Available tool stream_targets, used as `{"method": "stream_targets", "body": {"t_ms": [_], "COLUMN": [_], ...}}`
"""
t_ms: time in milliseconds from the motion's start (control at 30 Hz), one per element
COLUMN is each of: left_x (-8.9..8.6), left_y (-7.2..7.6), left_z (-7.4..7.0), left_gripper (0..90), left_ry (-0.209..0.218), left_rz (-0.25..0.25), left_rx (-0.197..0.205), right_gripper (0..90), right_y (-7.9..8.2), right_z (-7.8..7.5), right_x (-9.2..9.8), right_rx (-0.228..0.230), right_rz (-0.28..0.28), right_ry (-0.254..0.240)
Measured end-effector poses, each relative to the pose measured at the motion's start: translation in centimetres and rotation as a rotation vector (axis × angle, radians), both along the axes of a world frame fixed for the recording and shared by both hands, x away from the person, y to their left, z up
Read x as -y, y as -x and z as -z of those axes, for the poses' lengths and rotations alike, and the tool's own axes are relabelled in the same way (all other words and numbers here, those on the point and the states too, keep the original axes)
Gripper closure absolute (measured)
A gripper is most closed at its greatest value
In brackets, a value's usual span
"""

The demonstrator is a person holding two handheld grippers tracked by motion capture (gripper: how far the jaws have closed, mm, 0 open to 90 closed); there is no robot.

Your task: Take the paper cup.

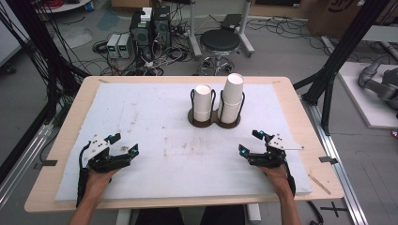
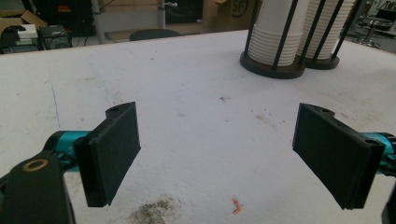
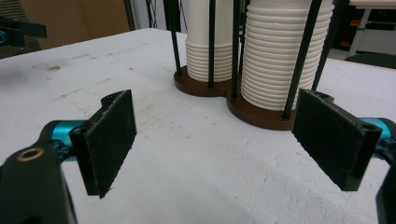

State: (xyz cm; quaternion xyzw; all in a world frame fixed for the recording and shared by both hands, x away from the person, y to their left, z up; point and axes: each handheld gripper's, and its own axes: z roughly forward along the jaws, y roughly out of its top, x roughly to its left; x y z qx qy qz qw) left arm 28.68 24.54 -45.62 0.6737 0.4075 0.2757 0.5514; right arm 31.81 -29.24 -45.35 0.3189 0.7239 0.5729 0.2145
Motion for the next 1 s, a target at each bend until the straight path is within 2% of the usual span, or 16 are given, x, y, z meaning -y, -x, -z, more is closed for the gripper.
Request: {"method": "stream_targets", "body": {"t_ms": [267,633,900,1000], "left_x": [0.02,0.00,0.00,-0.01], "left_y": [-0.10,-0.01,-0.02,-0.08], "left_z": [-0.01,-0.01,0.00,0.00], "left_gripper": [14.8,14.8,14.8,14.8], "left_ry": [0.000,-0.005,-0.004,0.000], "left_rz": [0.000,0.000,0.001,0.008], "left_rx": [-0.011,-0.003,-0.001,-0.006], "right_gripper": [14.5,14.5,14.4,14.4], "right_y": [0.45,0.36,0.21,-0.06], "right_z": [0.04,0.06,0.01,-0.13], "right_x": [-0.11,0.00,0.11,0.21], "right_rx": [0.042,0.040,0.020,-0.017], "right_rz": [0.004,0.000,-0.007,-0.020], "right_ry": [0.009,0.001,-0.010,-0.006]}}
